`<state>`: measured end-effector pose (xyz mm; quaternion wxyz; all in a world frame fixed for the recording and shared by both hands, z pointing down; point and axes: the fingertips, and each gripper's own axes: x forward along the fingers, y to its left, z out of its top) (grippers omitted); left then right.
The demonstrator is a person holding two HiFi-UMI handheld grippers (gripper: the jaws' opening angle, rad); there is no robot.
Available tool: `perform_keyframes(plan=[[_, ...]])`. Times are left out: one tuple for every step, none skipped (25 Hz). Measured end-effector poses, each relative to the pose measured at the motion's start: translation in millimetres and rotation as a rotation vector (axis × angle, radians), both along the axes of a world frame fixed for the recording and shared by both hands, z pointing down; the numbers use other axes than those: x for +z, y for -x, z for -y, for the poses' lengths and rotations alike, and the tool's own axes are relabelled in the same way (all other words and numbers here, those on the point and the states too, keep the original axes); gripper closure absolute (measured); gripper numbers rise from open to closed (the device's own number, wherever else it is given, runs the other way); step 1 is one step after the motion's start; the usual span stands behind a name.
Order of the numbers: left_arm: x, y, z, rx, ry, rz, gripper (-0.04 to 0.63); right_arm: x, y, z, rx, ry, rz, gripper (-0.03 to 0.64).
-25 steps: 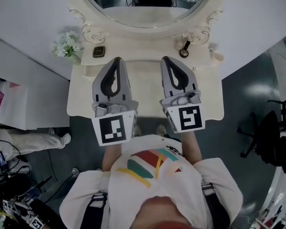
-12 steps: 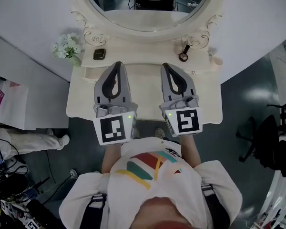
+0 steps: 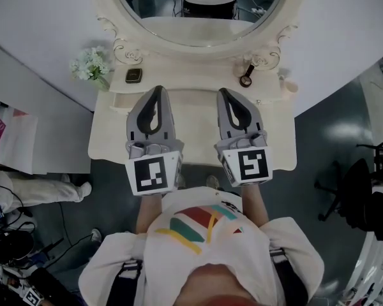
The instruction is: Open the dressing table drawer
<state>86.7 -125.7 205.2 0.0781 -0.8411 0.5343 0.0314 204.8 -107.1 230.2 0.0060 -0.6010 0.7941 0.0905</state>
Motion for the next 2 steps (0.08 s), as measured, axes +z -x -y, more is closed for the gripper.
perform_keyframes(plan=[[0.7,-0.1,-0.3,0.001,0.004,-0.002,0.589,-0.4,-0.8,-0.5,0.002,-0.001,0.001,0.617],[1.4,-0.2,-0.7,0.002,0.007,-0.003,0.589,-0.7,-1.5,-1.1,0.005,-0.002,0.002,0.617]])
